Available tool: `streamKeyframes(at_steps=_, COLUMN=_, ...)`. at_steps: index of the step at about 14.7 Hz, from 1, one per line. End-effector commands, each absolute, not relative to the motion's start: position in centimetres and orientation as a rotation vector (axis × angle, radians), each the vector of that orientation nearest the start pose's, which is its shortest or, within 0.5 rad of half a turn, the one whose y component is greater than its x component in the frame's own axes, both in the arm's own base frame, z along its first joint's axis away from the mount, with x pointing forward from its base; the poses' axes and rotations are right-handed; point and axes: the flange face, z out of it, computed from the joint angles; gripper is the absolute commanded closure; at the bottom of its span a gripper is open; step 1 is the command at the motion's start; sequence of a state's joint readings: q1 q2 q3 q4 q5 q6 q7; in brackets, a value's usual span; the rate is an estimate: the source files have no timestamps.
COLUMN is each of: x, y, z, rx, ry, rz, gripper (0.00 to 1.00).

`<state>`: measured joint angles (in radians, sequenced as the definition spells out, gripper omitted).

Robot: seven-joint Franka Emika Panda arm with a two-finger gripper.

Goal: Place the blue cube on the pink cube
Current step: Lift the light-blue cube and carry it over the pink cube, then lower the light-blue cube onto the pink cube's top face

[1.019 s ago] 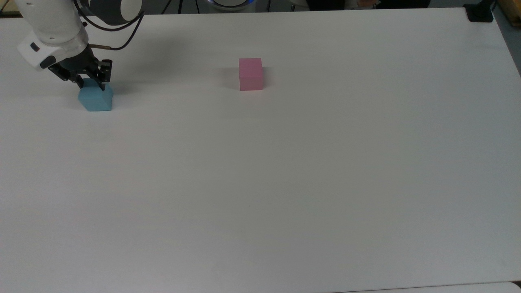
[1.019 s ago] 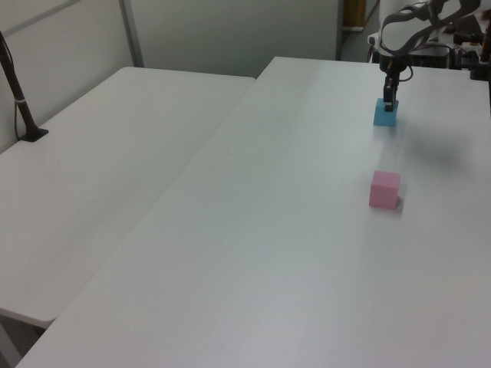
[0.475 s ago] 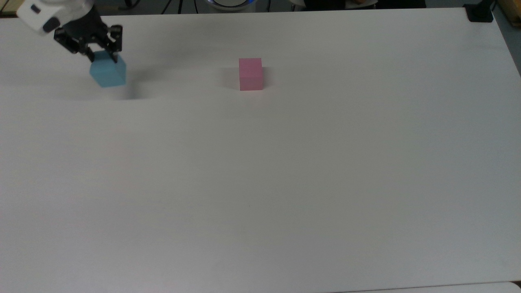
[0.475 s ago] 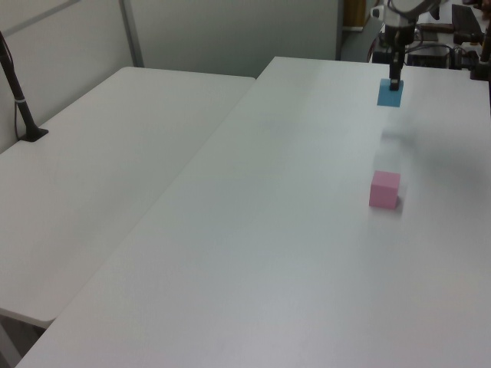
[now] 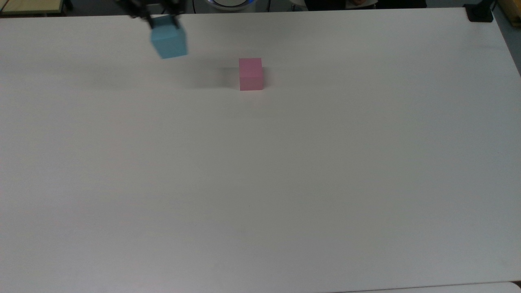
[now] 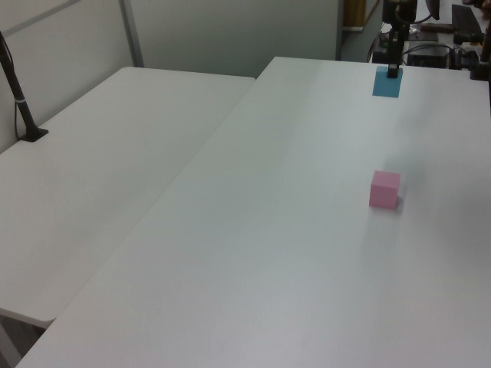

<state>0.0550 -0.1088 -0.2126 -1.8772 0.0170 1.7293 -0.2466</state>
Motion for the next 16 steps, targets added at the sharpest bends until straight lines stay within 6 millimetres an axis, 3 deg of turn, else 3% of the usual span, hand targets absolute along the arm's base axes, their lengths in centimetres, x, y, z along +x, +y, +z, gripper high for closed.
streamKeyframes(at_steps=1, x=51.0, y=-2.5, z=56.3, rx=-3.046, ry=-0.034, rz=0.098, gripper=0.52)
streamKeyframes(at_steps=4, x=50.9, y=2.1, z=55.6, rx=-3.058, ry=0.019, rz=0.140, gripper=0.52)
streamKeyframes(at_steps=7, x=50.5, y=5.9, z=53.3, rx=-3.072, ry=-0.023, rz=0.202, gripper=0.52)
streamKeyframes(at_steps=11, x=49.8, y=8.1, z=48.8, rx=-3.095, ry=-0.089, rz=0.237, gripper=0.52)
streamKeyframes(at_steps=16, x=49.8, y=8.2, z=45.8, rx=-3.131, ry=-0.118, rz=0.255, gripper=0.52)
